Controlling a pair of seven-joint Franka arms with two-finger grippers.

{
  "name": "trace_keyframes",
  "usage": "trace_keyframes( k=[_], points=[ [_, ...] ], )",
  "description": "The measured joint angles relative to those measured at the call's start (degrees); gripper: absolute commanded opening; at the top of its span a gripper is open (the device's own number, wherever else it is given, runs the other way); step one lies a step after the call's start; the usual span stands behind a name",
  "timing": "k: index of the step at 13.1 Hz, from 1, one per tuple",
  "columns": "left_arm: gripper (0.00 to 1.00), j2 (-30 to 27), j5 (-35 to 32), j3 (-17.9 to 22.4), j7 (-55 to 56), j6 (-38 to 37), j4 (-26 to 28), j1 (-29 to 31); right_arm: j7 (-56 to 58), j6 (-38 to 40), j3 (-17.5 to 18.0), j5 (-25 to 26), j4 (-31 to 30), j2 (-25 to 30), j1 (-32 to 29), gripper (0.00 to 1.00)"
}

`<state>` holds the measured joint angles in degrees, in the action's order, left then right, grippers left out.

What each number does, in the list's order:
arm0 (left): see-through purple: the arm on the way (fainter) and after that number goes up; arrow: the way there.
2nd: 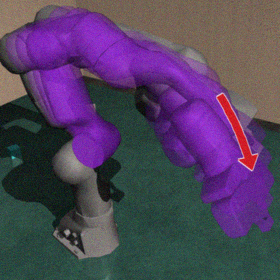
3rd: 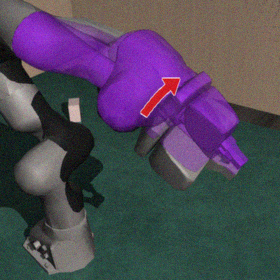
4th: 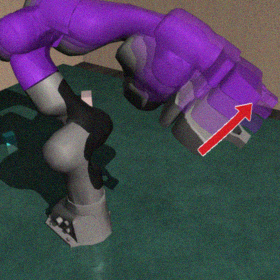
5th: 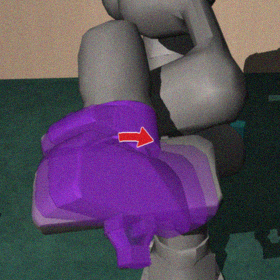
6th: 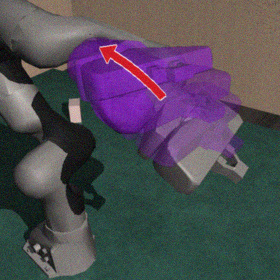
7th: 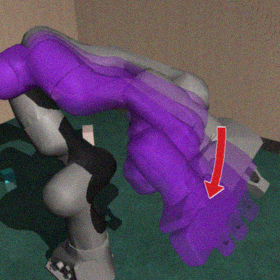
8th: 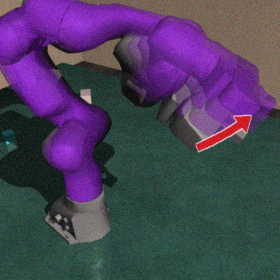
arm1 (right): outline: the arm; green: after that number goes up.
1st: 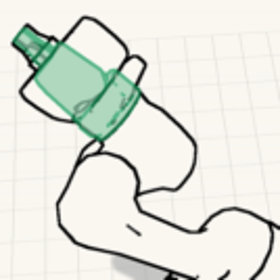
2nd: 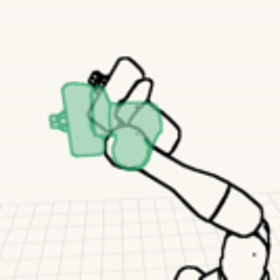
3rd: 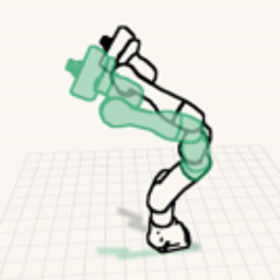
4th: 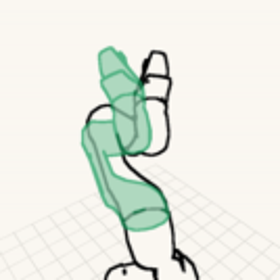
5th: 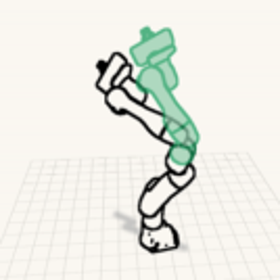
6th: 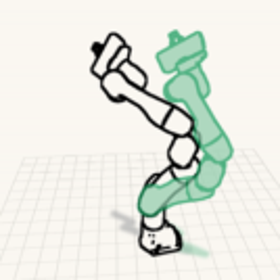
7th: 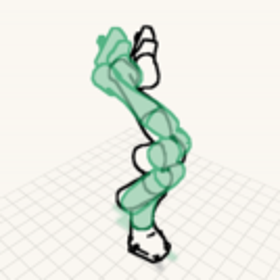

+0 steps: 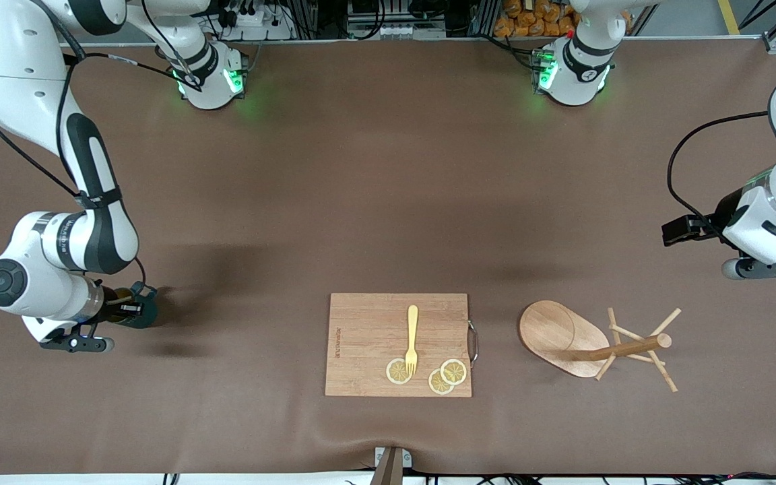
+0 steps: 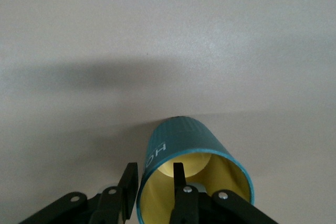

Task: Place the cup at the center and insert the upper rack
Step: 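Close the right gripper on the teal mug's rim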

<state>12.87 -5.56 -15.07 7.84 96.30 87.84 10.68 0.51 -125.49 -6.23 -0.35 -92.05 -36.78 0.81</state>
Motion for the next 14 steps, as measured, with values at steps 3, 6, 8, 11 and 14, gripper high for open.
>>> trace_keyframes(
  k=[3,6,8,11,14],
  points=[
    [1.0,0.0,0.0,0.0,0.0,0.0,0.0,0.0,1.7,0.5,0.1,0.0,0.0,0.0,0.0,0.0],
    [1.0,0.0,0.0,0.0,0.0,0.0,0.0,0.0,2.4,0.9,0.2,-0.1,0.1,0.0,0.0,0.0],
    [1.0,0.0,0.0,0.0,0.0,0.0,0.0,0.0,2.5,1.0,0.5,-0.1,0.2,0.0,0.0,0.0],
    [1.0,0.0,0.0,0.0,0.0,0.0,0.0,0.0,2.7,1.9,3.9,-0.2,1.7,0.0,0.1,0.0],
    [1.0,0.0,0.0,0.0,0.0,0.0,0.0,0.0,2.7,6.1,9.1,-0.2,5.1,0.6,0.4,0.0]
  ],
)
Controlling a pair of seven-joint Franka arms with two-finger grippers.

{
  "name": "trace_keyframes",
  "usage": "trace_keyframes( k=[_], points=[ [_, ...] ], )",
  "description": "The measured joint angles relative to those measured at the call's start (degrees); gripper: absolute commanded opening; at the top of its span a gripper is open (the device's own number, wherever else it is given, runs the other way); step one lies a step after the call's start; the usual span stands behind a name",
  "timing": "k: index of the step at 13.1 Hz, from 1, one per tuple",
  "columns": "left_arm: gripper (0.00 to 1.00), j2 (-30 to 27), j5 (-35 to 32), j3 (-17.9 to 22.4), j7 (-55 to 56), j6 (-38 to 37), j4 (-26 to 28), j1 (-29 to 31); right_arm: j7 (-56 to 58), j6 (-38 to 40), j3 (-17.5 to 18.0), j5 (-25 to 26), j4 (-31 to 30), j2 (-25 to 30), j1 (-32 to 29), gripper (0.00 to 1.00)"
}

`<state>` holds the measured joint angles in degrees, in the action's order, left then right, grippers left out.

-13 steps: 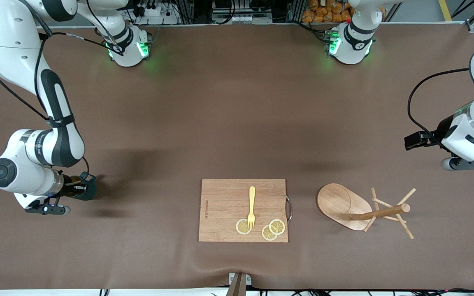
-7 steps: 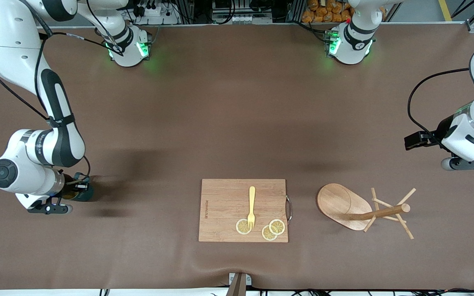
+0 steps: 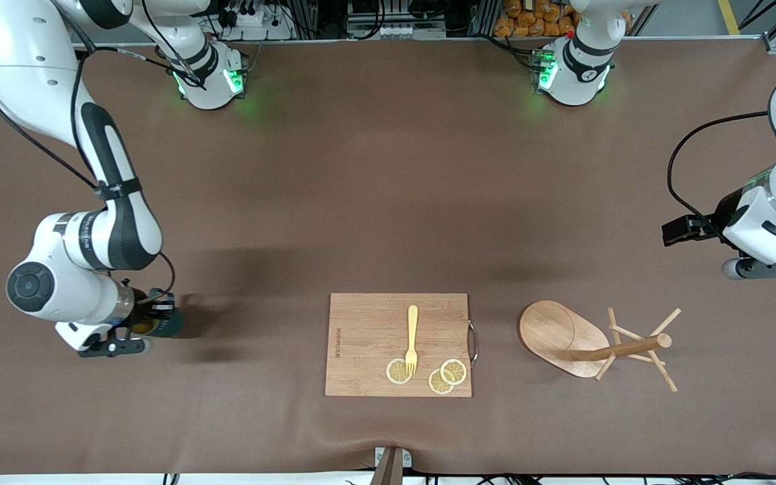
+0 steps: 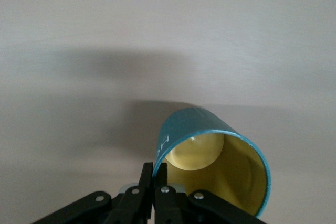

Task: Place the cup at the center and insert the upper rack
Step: 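Close the right gripper on the teal mug's rim, then carry the teal mug with the right gripper toward the table center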

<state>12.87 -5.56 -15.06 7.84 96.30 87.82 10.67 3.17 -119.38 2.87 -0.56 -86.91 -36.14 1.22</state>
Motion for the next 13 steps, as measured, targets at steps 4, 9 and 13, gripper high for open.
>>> trace_keyframes(
  k=[4,9,13],
  points=[
    [1.0,0.0,0.0,0.0,0.0,0.0,0.0,0.0,0.0,2.3,7.9,0.0,1.4,0.6,0.5,0.0],
    [1.0,0.0,0.0,0.0,0.0,0.0,0.0,0.0,0.0,2.4,13.5,0.0,1.7,1.0,6.0,0.0],
    [1.0,0.0,0.0,0.1,0.0,0.0,0.0,0.0,-0.5,2.4,12.9,0.3,1.8,2.0,15.5,0.0]
  ],
)
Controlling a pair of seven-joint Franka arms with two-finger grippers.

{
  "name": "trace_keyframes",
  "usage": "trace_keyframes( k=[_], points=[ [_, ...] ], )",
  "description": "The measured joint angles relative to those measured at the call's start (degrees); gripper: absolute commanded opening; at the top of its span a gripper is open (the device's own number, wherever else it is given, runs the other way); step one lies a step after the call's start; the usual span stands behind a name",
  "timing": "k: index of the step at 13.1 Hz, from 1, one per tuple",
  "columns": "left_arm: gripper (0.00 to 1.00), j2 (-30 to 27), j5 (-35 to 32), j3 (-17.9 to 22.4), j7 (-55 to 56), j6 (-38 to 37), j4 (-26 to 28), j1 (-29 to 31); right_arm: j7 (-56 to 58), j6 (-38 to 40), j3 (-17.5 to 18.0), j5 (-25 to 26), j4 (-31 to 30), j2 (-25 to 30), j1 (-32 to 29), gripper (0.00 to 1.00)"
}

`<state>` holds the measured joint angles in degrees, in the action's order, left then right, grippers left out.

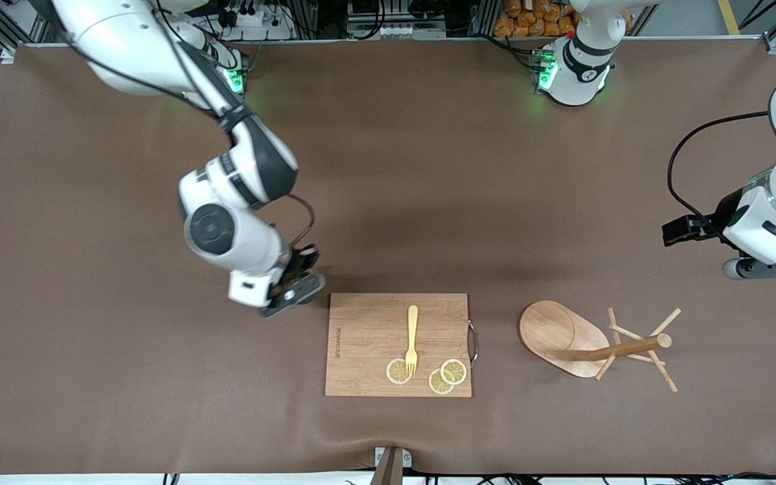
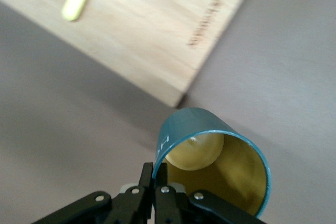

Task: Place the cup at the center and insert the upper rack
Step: 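Carry the teal mug with the right gripper toward the table center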

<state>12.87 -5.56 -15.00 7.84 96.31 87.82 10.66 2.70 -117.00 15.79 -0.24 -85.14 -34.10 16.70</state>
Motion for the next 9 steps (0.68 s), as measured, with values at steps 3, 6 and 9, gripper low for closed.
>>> trace_keyframes(
  k=[3,6,9],
  points=[
    [1.0,0.0,0.0,0.0,0.0,0.0,0.0,0.0,0.0,0.1,-0.5,1.4,0.0,0.6,5.8,0.0],
    [1.0,0.0,0.0,0.1,0.0,0.0,0.0,0.0,0.2,1.6,-0.6,4.9,0.0,0.9,11.1,0.0],
    [1.0,0.0,0.0,0.1,0.0,0.0,-0.1,0.0,0.2,2.3,-0.6,7.5,0.0,0.9,16.7,0.0]
  ],
)
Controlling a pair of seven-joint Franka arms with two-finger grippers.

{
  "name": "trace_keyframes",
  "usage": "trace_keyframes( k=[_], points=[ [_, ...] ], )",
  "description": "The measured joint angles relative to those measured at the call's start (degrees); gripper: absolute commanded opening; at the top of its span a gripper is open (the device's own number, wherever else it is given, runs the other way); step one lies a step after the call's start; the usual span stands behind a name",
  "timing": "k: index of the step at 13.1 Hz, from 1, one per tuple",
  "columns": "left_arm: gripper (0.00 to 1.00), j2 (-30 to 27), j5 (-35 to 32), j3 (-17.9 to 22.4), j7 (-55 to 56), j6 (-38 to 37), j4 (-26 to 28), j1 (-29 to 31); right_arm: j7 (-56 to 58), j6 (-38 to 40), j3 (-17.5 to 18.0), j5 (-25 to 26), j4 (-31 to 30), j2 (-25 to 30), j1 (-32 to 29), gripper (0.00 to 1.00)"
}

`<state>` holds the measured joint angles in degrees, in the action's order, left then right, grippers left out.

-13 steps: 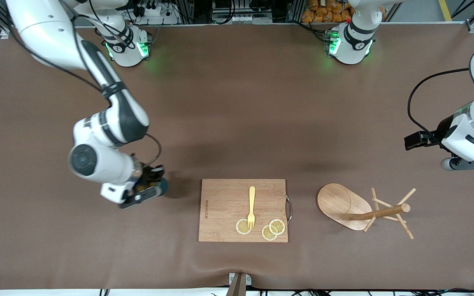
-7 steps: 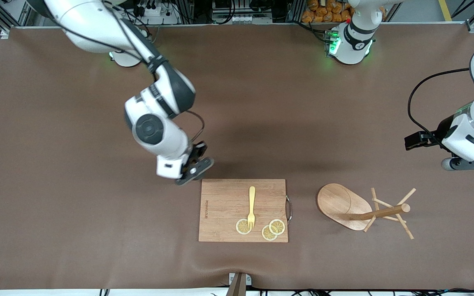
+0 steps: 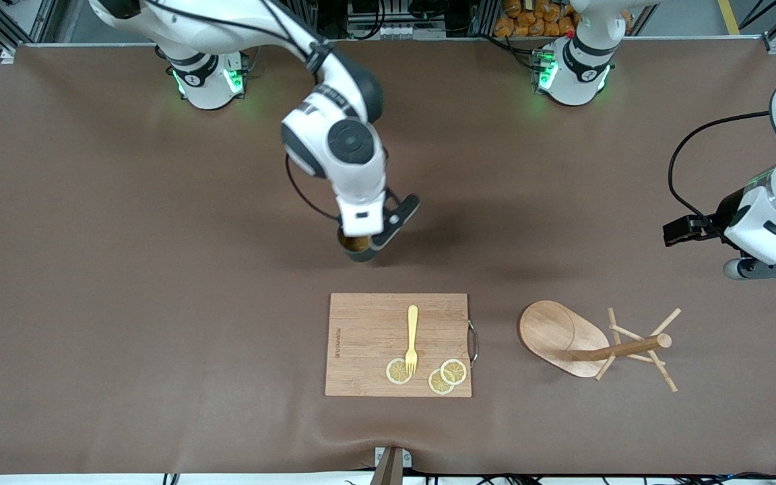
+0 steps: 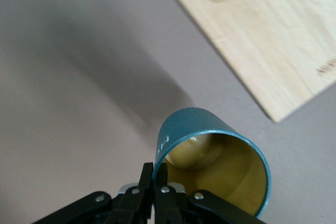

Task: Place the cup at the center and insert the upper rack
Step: 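Carry the teal mug with the right gripper toward the table center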

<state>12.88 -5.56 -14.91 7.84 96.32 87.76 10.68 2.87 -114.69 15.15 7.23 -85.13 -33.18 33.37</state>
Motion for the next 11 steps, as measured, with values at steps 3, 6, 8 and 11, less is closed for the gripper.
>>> trace_keyframes(
  k=[3,6,8,11],
  points=[
    [1.0,0.0,0.0,0.0,0.0,0.0,0.0,0.0,0.0,0.4,-0.2,0.8,-0.2,0.0,6.0,0.0],
    [1.0,0.0,0.0,0.0,0.0,0.0,0.0,0.0,0.0,0.7,-0.3,3.8,-0.3,-0.1,10.6,0.0],
    [1.0,0.0,0.0,0.0,0.0,0.0,0.0,0.0,0.0,0.7,-0.4,4.1,-0.4,-0.2,12.6,0.0],
    [1.0,0.0,0.0,0.0,0.0,0.0,0.0,0.0,0.0,0.3,-0.5,4.2,-0.9,-0.9,15.9,0.0]
  ],
)
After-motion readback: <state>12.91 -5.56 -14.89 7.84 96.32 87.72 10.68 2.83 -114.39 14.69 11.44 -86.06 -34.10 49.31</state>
